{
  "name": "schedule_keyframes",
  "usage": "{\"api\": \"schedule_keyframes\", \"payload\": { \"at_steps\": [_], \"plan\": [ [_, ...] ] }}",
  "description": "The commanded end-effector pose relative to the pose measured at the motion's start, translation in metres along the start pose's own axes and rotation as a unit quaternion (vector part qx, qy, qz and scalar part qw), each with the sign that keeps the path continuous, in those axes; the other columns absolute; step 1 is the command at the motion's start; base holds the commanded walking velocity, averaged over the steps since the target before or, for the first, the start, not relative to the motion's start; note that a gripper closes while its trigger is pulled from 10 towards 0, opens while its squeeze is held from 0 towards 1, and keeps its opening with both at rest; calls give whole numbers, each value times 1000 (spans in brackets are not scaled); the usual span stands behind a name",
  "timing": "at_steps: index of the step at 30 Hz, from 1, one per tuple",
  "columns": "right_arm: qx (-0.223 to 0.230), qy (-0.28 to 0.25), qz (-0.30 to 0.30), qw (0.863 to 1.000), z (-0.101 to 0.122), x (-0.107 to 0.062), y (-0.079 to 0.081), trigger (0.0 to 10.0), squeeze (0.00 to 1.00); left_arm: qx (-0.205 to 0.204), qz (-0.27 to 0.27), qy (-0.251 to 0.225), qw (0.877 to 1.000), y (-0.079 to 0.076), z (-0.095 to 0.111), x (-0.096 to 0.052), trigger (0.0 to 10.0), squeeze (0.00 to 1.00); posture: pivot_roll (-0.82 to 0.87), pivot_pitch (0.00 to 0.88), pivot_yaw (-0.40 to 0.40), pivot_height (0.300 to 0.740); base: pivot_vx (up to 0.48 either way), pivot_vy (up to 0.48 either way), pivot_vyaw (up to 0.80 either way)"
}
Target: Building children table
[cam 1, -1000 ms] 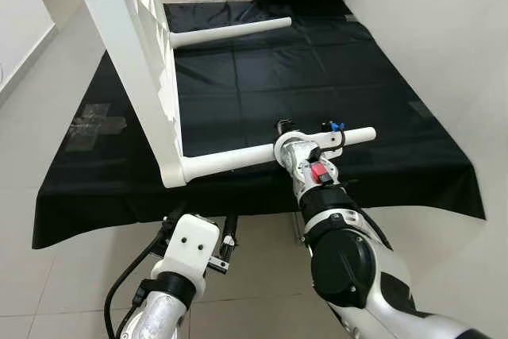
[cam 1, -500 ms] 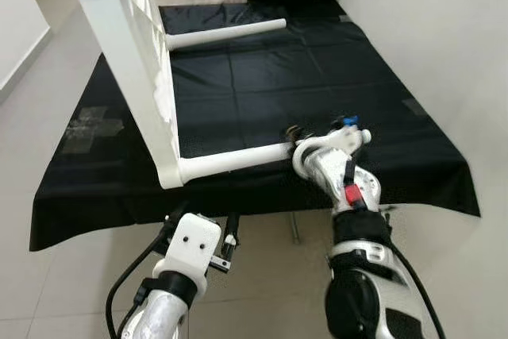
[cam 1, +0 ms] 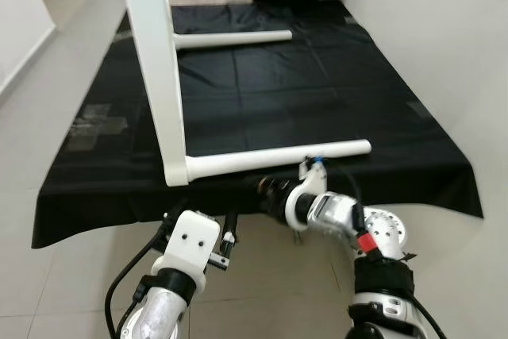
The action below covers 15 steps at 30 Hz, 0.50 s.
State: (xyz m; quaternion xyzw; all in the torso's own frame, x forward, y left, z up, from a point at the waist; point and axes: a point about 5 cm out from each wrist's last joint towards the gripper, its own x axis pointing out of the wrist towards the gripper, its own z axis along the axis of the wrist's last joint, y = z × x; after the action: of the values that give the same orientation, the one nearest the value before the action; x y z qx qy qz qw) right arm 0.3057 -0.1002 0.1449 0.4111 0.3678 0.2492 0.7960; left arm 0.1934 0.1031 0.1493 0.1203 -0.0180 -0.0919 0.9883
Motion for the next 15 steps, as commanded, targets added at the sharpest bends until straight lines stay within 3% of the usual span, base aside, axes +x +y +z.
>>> {"api": "schedule_keyframes", "payload": {
  "at_steps": [1,2,3,4,5,6,7,8,9,10,11,12,14,15],
  "plan": [
    [-25,-5,29,999,1,-3,8,10000,0,4,1,13,1000,1,-4,-2,10000,0,127,115,-48,740,0,0,0],
    [-65,-26,30,997,8,-11,6,10000,0,6,2,12,1000,2,-3,-1,10000,0,126,115,-48,740,0,0,0],
    [-120,-80,24,989,22,-19,5,10000,0,9,1,5,1000,3,0,1,10000,0,125,114,-49,740,0,0,0],
    [-120,-80,24,989,22,-19,5,10000,0,9,1,5,1000,3,0,1,10000,0,125,114,-49,740,0,0,0],
    [-162,-141,0,977,38,-26,6,10000,0,13,-3,-3,1000,4,2,4,10000,0,119,109,-45,740,0,0,0],
    [-203,-200,-22,958,51,-33,8,10000,0,14,-8,-10,1000,4,4,7,10000,0,119,109,-45,740,0,0,0],
    [-260,-252,-61,930,62,-39,10,10000,0,15,-19,-17,1000,4,5,9,10000,0,114,103,-41,740,0,0,0],
    [-295,-279,-85,910,67,-42,12,10000,0,14,-26,-20,999,3,6,10,10000,0,114,103,-41,740,0,0,0],
    [-295,-279,-85,910,67,-42,12,10000,0,14,-26,-20,999,3,6,10,10000,0,114,103,-41,740,0,0,0],
    [-341,-308,-116,881,70,-46,13,10000,0,16,-39,-26,999,2,6,12,10000,0,108,98,-37,740,0,0,0],
    [-367,-320,-133,863,70,-49,14,10000,0,17,-47,-29,998,1,6,13,10000,0,108,98,-37,740,0,0,0],
    [-367,-320,-133,863,70,-49,14,10000,0,17,-47,-29,998,1,6,13,10000,0,108,98,-37,740,0,0,0],
    [-416,-355,-172,819,68,-56,13,10000,0,24,-45,-37,998,3,7,19,10000,0,108,85,-36,740,0,0,0],
    [-416,-355,-172,819,68,-56,13,10000,0,24,-45,-37,998,3,7,19,10000,0,108,85,-36,740,0,0,0]
  ]
}}
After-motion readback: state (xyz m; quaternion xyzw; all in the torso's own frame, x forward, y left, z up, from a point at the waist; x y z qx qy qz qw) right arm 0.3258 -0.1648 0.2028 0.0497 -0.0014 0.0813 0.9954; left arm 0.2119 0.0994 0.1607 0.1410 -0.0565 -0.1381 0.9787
